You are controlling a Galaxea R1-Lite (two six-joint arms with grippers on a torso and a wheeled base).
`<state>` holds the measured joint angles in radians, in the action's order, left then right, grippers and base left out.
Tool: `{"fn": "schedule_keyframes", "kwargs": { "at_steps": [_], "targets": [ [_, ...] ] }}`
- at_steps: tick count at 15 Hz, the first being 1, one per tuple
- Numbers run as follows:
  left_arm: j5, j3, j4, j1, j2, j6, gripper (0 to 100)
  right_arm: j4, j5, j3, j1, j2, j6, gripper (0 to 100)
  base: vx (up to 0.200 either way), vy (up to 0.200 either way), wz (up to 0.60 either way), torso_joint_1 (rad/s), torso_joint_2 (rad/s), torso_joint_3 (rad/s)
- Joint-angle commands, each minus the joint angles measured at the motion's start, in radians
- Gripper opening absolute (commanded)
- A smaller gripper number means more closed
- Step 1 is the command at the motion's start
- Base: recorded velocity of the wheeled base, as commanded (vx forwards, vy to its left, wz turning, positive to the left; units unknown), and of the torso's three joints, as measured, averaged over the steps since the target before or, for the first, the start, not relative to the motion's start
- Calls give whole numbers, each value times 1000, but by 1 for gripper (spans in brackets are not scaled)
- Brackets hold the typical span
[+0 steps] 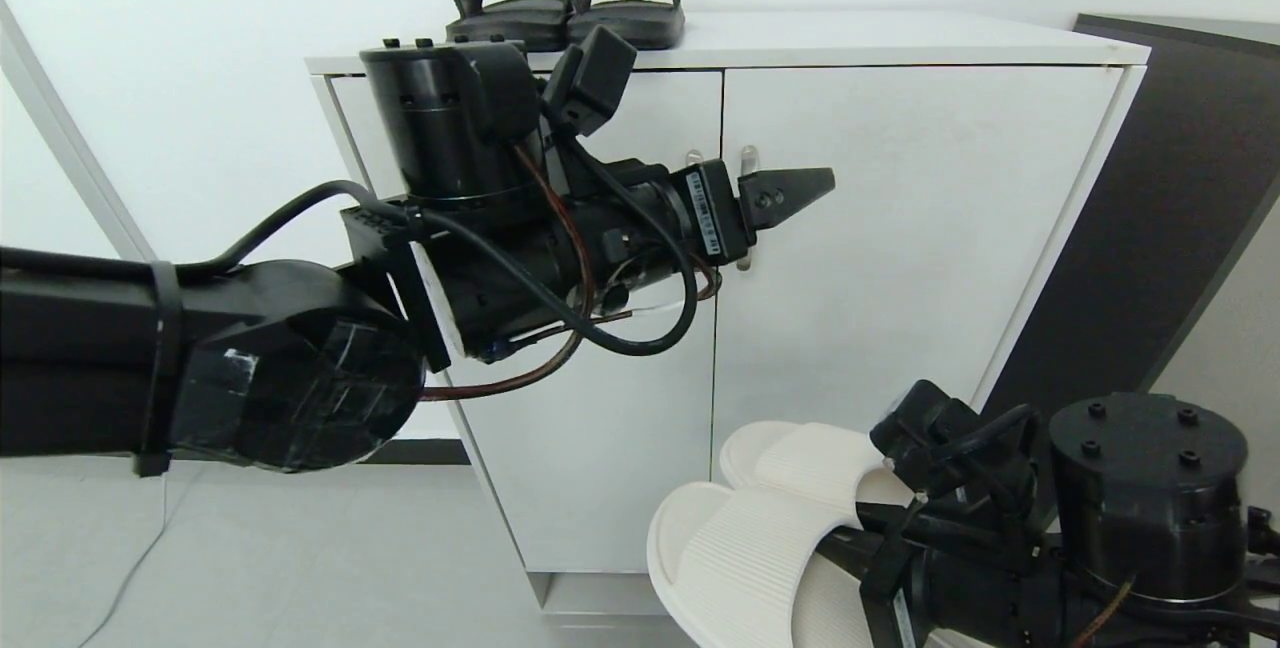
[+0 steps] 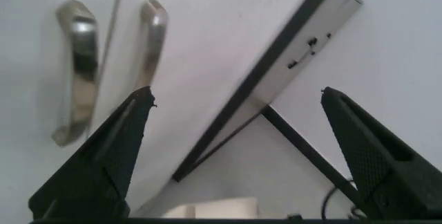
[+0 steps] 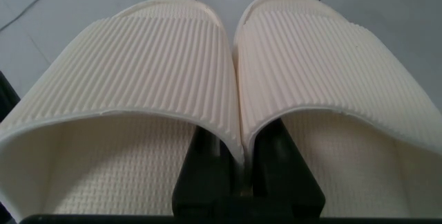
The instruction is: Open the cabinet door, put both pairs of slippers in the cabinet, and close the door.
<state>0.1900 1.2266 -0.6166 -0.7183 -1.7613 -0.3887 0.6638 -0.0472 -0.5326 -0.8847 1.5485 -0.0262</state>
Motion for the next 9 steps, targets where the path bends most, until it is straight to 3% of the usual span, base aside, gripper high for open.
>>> {"fn": "schedule_keyframes", "kwargs": {
  "at_steps": [1, 5, 9],
  "targets": [
    [-24, 33, 1, 0, -40, 1, 100, 0, 0, 0, -2, 1, 0, 0, 0, 0, 0, 0, 0, 0],
    [-70, 77, 20, 0, -89, 8, 100, 0, 0, -1, -2, 5, 0, 0, 0, 0, 0, 0, 0, 0],
    [-75, 131, 31, 0, -133, 8, 100, 2, -2, -1, -3, 19, 0, 0, 0, 0, 0, 0, 0, 0]
  ]
}}
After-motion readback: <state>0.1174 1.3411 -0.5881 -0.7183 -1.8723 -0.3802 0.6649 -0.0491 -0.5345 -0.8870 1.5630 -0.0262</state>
